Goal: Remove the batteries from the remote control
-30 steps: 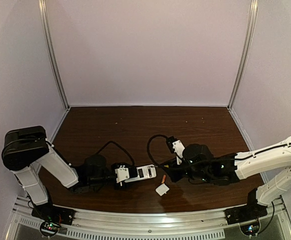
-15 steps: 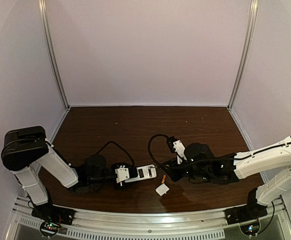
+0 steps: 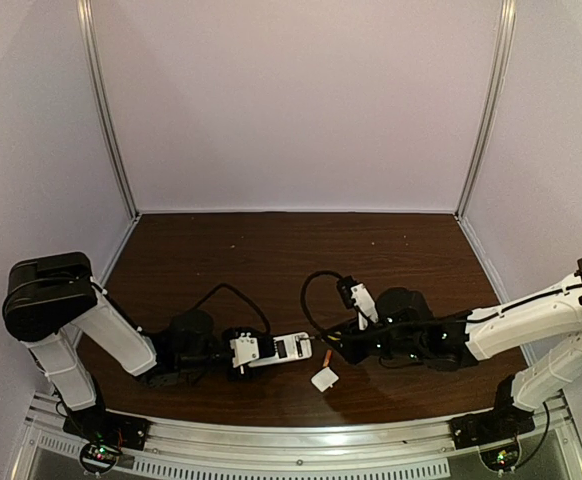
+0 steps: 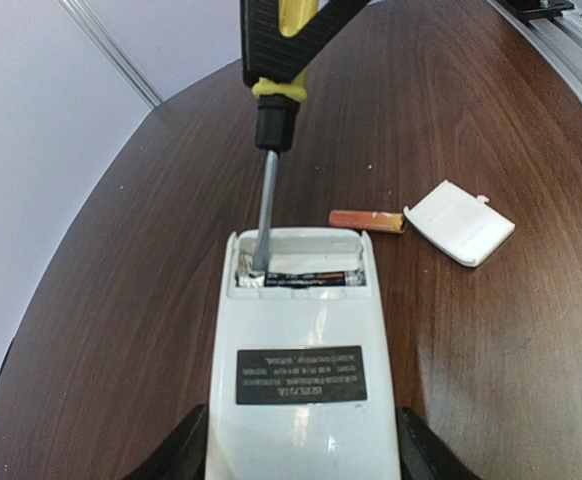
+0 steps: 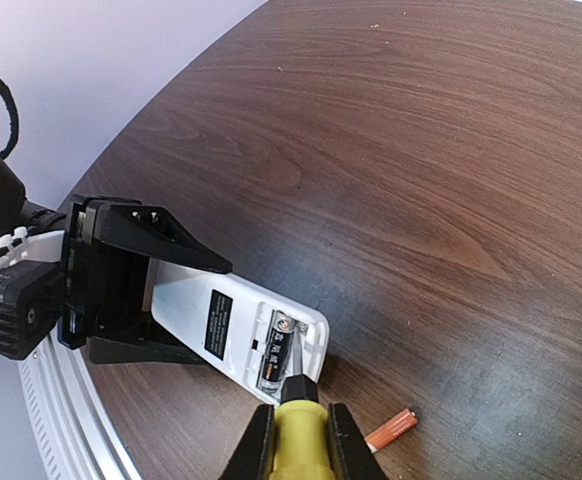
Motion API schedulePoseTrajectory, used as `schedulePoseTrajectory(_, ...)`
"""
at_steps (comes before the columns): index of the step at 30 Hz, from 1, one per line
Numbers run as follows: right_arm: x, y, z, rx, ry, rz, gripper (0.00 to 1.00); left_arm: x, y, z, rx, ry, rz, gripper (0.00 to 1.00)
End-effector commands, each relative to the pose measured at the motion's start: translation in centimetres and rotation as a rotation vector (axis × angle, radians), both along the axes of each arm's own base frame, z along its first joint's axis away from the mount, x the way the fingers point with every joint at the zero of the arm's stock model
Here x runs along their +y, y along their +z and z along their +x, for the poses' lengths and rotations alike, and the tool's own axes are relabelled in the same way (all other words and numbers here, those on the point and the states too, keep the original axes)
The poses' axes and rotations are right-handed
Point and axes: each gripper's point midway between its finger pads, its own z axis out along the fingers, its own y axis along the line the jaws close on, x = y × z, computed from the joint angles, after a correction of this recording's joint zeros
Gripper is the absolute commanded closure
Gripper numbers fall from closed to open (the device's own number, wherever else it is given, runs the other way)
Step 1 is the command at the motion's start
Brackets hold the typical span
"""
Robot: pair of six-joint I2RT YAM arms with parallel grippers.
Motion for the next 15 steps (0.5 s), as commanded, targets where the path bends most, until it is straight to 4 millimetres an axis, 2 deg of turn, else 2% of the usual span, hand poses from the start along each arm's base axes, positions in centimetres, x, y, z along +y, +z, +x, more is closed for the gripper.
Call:
schedulePoseTrajectory(1, 0.51, -0.10, -0.86, 0.023, 0.079, 0.057, 1.00, -1.27, 3.00, -0.54, -0.057, -0.042, -0.093, 1.00)
schedulePoseTrajectory(5, 0.18, -0.43, -1.03, 0.035, 0.100, 0.075, 1.00, -1.33, 2.90, -0.62, -0.057, -0.048, -0.093, 1.00)
schedulePoseTrajectory(15, 0.07, 0.15, -1.29, 0.051, 0.148, 0.124, 1.00, -1.36, 3.01, -0.82, -0.058, -0.058, -0.101, 1.00)
